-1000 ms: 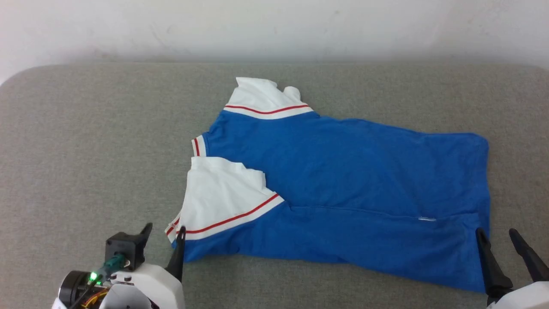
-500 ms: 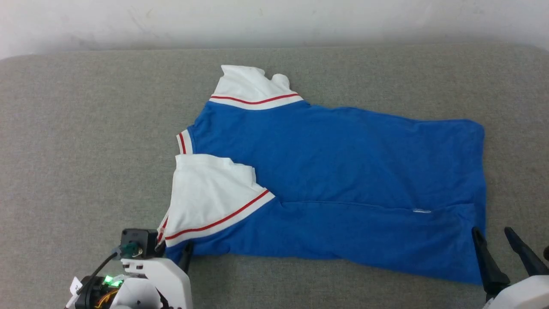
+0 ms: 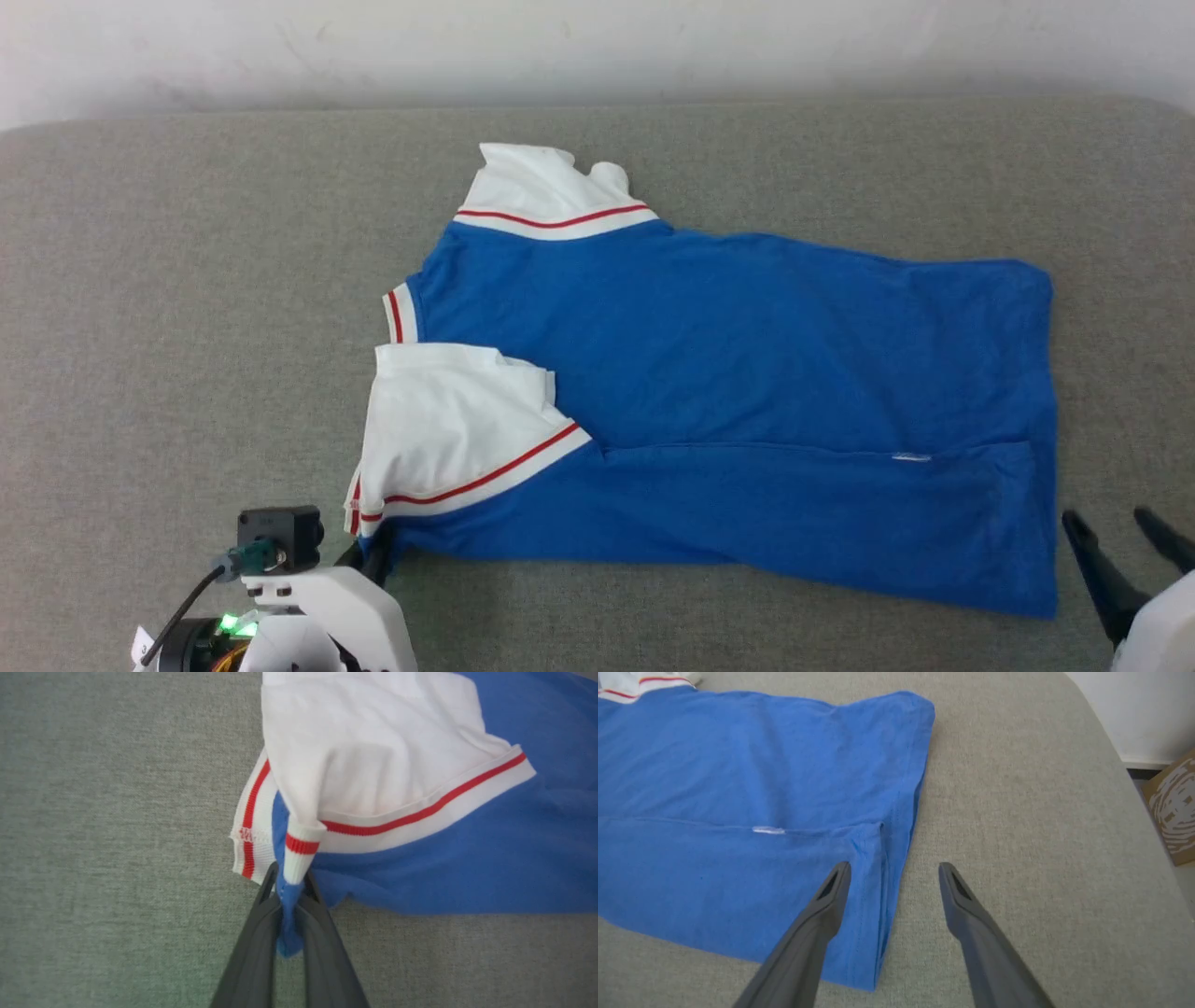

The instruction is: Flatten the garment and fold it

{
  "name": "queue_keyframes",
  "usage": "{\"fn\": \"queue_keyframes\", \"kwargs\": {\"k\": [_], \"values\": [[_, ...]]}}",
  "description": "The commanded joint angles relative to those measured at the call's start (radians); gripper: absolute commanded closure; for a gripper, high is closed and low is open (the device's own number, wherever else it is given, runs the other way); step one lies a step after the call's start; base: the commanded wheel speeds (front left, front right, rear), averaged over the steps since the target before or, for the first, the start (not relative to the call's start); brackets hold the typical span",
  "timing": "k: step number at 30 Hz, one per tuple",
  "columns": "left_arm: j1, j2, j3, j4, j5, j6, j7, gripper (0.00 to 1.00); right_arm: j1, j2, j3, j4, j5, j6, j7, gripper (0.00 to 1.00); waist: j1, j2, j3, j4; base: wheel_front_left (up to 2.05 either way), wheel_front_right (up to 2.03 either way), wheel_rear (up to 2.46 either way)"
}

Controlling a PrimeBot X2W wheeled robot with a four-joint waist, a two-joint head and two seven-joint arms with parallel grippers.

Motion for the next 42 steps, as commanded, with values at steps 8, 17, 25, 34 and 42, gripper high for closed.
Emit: {"fn": "queue_keyframes", "kwargs": {"k": [8, 17, 25, 34, 42], "values": [[-0.017, -0.001, -0.001, -0.029, 0.010, 0.013, -0.010, 1.00, 0.059, 0.032, -0.015, 0.040, 0.034, -0.001, 0.070, 0.00, -0.0001, -0.0001, 0.045, 0.022, 0.00, 0.00, 0.00], [-0.030, 0.003, 0.005, -0.040, 0.010, 0.024, -0.010, 1.00, 0.057, 0.087, 0.000, 0.118, 0.059, -0.001, 0.146, 1.00, -0.0001, -0.0001, 0.063, 0.022, 0.00, 0.00, 0.00], [-0.029, -0.003, 0.025, -0.042, -0.003, 0.035, -0.033, 1.00, 0.031, 0.068, -0.007, 0.075, 0.064, -0.001, 0.134, 1.00, -0.0001, -0.0001, 0.055, 0.016, 0.00, 0.00, 0.00], [0.069, 0.032, 0.088, -0.159, -0.047, 0.083, -0.016, 1.00, 0.030, 0.012, -0.054, -0.044, 0.079, -0.001, 0.185, 1.00, -0.0001, -0.0001, 0.002, 0.020, 0.00, 0.00, 0.00], [0.239, 0.047, 0.088, -0.299, -0.085, 0.163, 0.073, 1.00, 0.102, 0.045, -0.098, -0.103, 0.082, -0.001, 0.277, 1.00, -0.0001, -0.0001, -0.025, 0.045, 0.00, 0.00, 0.00]]}}
